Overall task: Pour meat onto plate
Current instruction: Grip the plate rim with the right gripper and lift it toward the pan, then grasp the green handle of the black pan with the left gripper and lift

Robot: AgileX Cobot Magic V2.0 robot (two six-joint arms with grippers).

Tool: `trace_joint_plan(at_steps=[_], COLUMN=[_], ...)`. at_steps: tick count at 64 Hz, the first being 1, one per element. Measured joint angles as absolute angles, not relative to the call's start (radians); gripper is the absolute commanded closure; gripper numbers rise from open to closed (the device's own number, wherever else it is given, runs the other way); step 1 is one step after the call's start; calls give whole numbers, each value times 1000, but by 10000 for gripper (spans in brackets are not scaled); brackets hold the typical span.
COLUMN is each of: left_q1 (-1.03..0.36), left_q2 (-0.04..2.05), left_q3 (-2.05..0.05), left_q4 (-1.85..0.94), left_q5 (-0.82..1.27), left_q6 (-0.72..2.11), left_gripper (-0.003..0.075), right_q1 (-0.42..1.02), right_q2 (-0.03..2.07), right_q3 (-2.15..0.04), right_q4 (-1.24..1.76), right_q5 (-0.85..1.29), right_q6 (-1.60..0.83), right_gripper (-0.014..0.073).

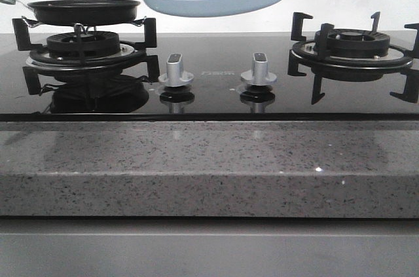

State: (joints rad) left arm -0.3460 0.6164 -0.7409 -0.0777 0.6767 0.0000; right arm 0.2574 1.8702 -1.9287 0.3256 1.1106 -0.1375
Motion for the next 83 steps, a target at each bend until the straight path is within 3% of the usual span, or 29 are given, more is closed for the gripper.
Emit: trace_joint_plan(at_steps=[12,28,47,59,71,83], left_q1=[-346,-346,-346,-346,-309,-158], left_q2=[616,616,616,616,661,828], left_q3=[-741,-741,-741,-739,-761,-874], left_q4=[-78,-78,-78,-62,17,33], left_q5=[677,677,677,638,599,623], left_q6=[0,0,0,-6,-100,-119], left_gripper=[282,282,265,128,133,133], right_q1=[310,342,342,342,342,342], right_q2=[1705,1617,1617,1617,1617,1616], right_q3=[-1626,-1379,-1341,-1339,-1339,-1339], right_q4=[329,331,331,331,331,331], right_q5=[952,820,768,766,766,764], right_q6=[-150,-152,-152,-152,-152,-152], right_gripper=[661,661,661,661,661,661])
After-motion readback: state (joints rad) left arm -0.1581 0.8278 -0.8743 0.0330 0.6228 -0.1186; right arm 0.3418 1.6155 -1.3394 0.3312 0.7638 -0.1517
